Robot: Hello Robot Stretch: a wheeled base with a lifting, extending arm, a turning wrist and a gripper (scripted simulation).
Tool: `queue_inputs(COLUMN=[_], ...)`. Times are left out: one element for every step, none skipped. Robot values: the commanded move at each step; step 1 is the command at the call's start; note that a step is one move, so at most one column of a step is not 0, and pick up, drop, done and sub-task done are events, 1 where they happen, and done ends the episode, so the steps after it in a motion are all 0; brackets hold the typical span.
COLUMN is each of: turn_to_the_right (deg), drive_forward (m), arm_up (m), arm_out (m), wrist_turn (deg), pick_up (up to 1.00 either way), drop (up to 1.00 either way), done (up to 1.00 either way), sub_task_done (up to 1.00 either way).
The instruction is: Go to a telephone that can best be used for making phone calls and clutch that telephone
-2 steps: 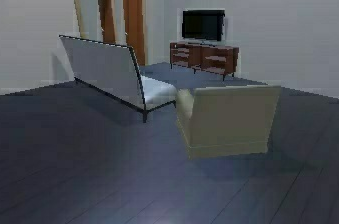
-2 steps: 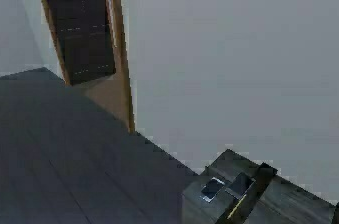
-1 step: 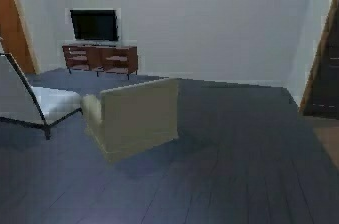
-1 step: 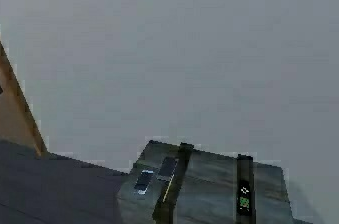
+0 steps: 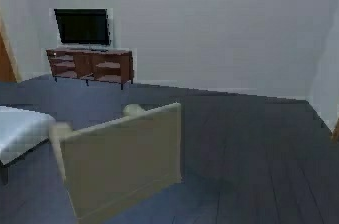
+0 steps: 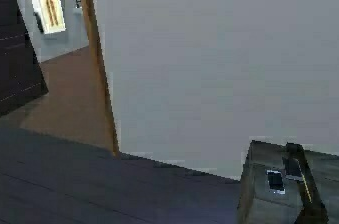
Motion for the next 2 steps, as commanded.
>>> queue_inputs(turn_to_the_right=[45.0,39.0], drive_forward=[0.00,0.00], arm_up=[0.00,0.00], arm_out=[0.00,0.00], wrist_turn=[0.0,0.0], pick_up=[0.00,0.00], drop=[0.00,0.00], done=[0.00,0.00], sub_task_done=[0.00,0.00])
